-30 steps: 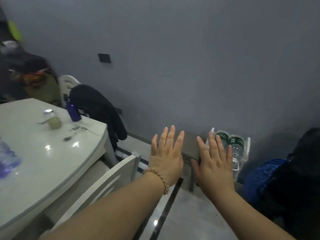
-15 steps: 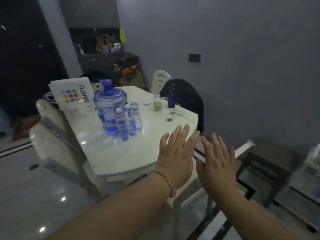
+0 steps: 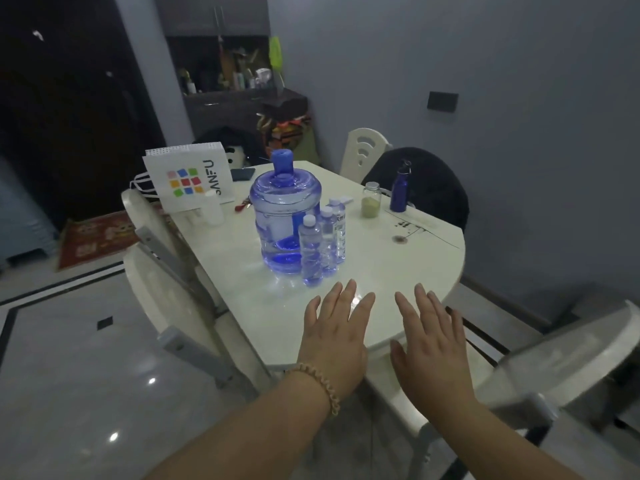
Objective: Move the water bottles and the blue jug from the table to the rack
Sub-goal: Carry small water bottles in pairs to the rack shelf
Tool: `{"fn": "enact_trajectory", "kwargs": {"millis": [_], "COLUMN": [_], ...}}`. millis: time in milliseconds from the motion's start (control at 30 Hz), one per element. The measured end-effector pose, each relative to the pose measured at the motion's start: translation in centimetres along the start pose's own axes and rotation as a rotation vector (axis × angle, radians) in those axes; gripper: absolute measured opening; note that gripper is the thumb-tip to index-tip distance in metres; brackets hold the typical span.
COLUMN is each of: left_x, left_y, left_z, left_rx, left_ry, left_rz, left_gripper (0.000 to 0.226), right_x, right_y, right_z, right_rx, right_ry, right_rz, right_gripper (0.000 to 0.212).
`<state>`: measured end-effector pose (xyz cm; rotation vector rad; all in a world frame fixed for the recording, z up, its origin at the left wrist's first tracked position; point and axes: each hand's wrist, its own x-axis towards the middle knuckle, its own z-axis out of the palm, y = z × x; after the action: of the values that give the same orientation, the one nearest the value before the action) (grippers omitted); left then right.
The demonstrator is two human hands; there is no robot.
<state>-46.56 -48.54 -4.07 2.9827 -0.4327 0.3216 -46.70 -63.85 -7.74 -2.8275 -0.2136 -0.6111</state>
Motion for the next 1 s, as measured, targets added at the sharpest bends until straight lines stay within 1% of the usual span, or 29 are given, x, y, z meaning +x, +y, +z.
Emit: {"fn": "enact_trajectory", "kwargs": {"millis": [133, 233, 300, 400, 467, 533, 633, 733, 800, 900, 933, 1000], "left_x": [4.2, 9.8, 13.8, 18.6, 21.4, 23.6, 25.6, 26.5, 26.7, 27.0, 27.0, 26.9], "left_y": [-3.6, -7.2, -9.7, -12.6, -14.4, -16.0, -17.5, -18.8, -19.6, -20.7, -21.3, -22.3], "left_z": [2.7, 4.2, 4.7, 5.3, 5.7, 6.4, 7.4, 9.0, 9.8, 10.4, 10.7, 10.6], "left_rx": [0.016, 0.063, 0.116, 0.178, 0.208, 0.228, 0.27, 0.257, 0.261, 0.193, 0.167, 0.078], "left_ry": [-0.051, -0.062, -0.07, -0.016, -0.061, -0.096, -0.108, -0.136, -0.105, 0.013, 0.046, 0.104], "left_rz": [-0.068, -0.128, -0.118, -0.094, -0.086, -0.097, -0.059, -0.028, 0.028, 0.102, 0.137, 0.204], "left_gripper": [0.07, 0.068, 0.069, 0.071, 0.071, 0.07, 0.069, 0.069, 0.07, 0.074, 0.074, 0.071], "right_x": [4.5, 10.7, 15.0, 20.5, 24.2, 27.3, 30.3, 32.6, 33.2, 33.4, 33.5, 33.8], "right_y": [-0.4, -0.9, -1.6, -2.4, -2.5, -2.6, -2.7, -2.9, -3.2, -3.2, -3.6, -3.9], "right_z": [4.0, 8.2, 10.3, 12.5, 14.0, 15.3, 16.1, 17.0, 17.4, 18.5, 18.7, 18.9], "right_rx": [0.062, 0.113, 0.117, 0.086, 0.065, 0.048, -0.01, -0.06, -0.098, -0.154, -0.174, -0.189], "right_ry": [-0.011, -0.018, -0.035, -0.043, -0.052, -0.058, -0.089, -0.15, -0.173, -0.208, -0.213, -0.161], "right_rz": [-0.015, -0.04, -0.062, -0.132, -0.177, -0.195, -0.225, -0.251, -0.275, -0.272, -0.263, -0.25], "right_gripper": [0.081, 0.08, 0.08, 0.082, 0.082, 0.08, 0.079, 0.081, 0.085, 0.091, 0.091, 0.083]}}
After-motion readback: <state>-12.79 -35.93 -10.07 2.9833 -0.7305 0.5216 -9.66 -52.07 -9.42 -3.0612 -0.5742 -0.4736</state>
